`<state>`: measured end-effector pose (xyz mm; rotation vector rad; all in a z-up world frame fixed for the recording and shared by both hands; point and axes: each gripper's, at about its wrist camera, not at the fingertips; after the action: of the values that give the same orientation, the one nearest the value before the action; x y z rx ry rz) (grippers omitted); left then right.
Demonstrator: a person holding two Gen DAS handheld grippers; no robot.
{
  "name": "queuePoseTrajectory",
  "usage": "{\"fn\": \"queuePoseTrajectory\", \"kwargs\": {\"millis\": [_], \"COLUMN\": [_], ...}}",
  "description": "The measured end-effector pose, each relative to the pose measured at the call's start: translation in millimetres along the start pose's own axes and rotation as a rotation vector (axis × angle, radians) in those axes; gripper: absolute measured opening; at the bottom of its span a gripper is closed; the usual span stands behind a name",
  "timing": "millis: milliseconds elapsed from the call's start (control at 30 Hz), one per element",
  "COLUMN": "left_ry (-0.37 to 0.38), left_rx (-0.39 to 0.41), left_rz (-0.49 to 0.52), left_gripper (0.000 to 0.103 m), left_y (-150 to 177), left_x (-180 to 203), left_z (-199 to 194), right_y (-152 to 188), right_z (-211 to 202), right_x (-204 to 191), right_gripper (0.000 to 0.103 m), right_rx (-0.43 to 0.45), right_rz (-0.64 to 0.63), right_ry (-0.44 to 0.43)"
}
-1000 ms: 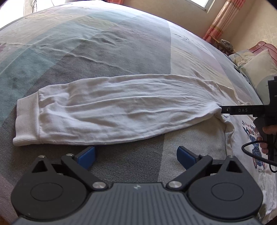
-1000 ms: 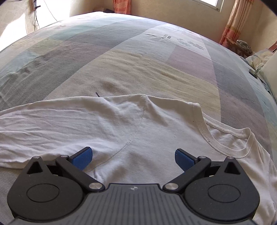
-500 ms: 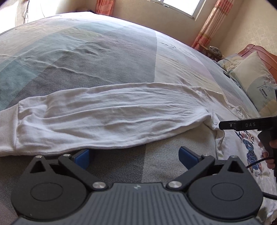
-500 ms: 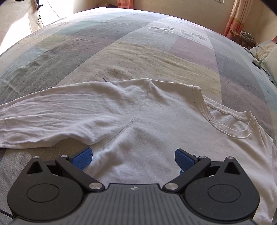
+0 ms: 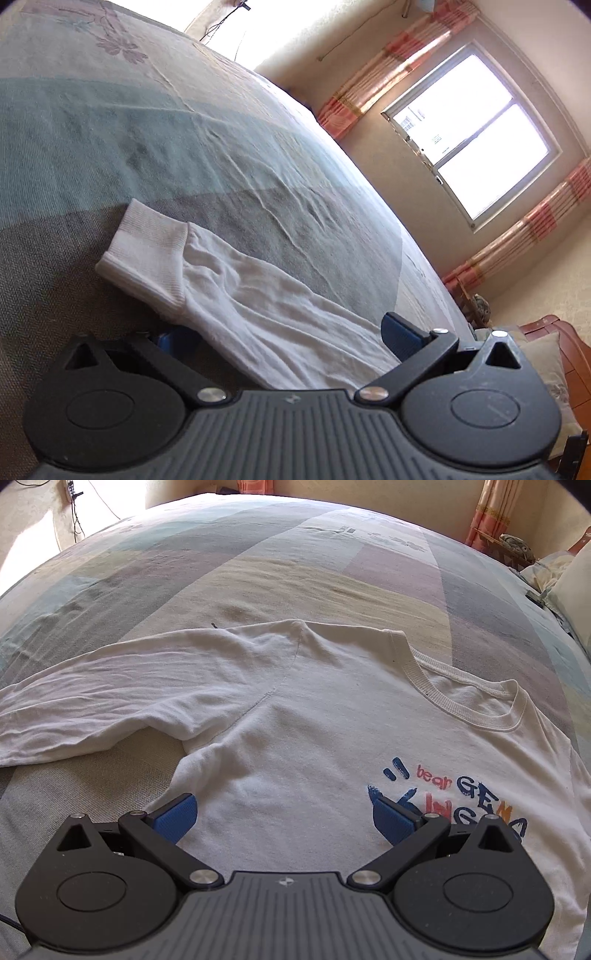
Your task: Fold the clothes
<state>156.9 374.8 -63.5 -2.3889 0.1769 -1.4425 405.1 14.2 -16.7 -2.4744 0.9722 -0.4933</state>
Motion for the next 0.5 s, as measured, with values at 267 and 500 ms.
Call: {"fn": "queuePoseTrajectory", "kwargs": {"millis": [267,500], "left_ry": [0.044,-0.026], "left_rx": [-0.018,0.057], "left_rz": [-0.072,-0.118], "left_gripper": [0.102,0.094], "left_y": [-7.5,-21.5], "left_x": [-3.9,-2.3], "left_z": [6.0,26.4], "right_y": [-0.9,-2.0], "right_z": [-5.7,-5.9], "right_x": [-5.8,-6.9], "right_gripper": [0.103,0.103], "right_rx": [0.006,0.001], "right_rz": [-0.018,-0.01], "right_ry": [-0.01,-0.017]}}
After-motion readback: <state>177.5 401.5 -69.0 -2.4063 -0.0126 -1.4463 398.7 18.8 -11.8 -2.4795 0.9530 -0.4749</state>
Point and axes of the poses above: each gripper's, at about its wrist camera, not at the fingertips, and z roughly the way its jaws point, x to its right, y to its underside, and after that the axes turned 15 degrees about -z, right-handed
